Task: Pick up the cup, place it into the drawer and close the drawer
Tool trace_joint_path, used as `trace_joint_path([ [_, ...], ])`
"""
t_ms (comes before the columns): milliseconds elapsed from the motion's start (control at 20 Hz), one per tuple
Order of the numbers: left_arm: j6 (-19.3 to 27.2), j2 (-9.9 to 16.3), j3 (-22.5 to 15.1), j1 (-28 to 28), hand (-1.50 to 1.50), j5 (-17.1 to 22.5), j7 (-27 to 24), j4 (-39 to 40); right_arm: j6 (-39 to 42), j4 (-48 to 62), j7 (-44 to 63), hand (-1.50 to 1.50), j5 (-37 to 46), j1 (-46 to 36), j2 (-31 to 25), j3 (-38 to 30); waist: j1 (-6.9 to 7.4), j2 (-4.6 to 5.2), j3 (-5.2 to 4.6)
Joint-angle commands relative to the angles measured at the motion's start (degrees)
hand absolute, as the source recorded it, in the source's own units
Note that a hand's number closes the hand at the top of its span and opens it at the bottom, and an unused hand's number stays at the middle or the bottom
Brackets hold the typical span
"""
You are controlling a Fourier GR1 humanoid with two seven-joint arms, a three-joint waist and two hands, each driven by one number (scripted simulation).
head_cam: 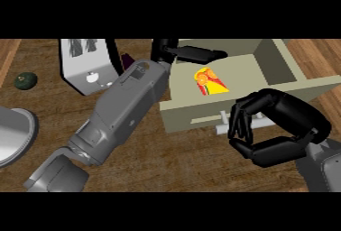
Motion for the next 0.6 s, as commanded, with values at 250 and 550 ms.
trace_joint_path([
  [250, 1.43, 0.0, 1.06, 1.2, -1.5, 3.78, -4.01, 2.07, -1.35, -2.41, -1.04, -1.5, 23.29, 3.31, -5.69, 6.84, 5.21, -1.0, 0.08],
  [550, -1.49, 0.0, 2.07, 5.88, -1.5, 4.75, -7.85, 0.06, -8.07, 14.05, -8.12, -1.5, 34.94, 3.14, -3.66, 9.59, 9.04, -1.2, 0.08],
])
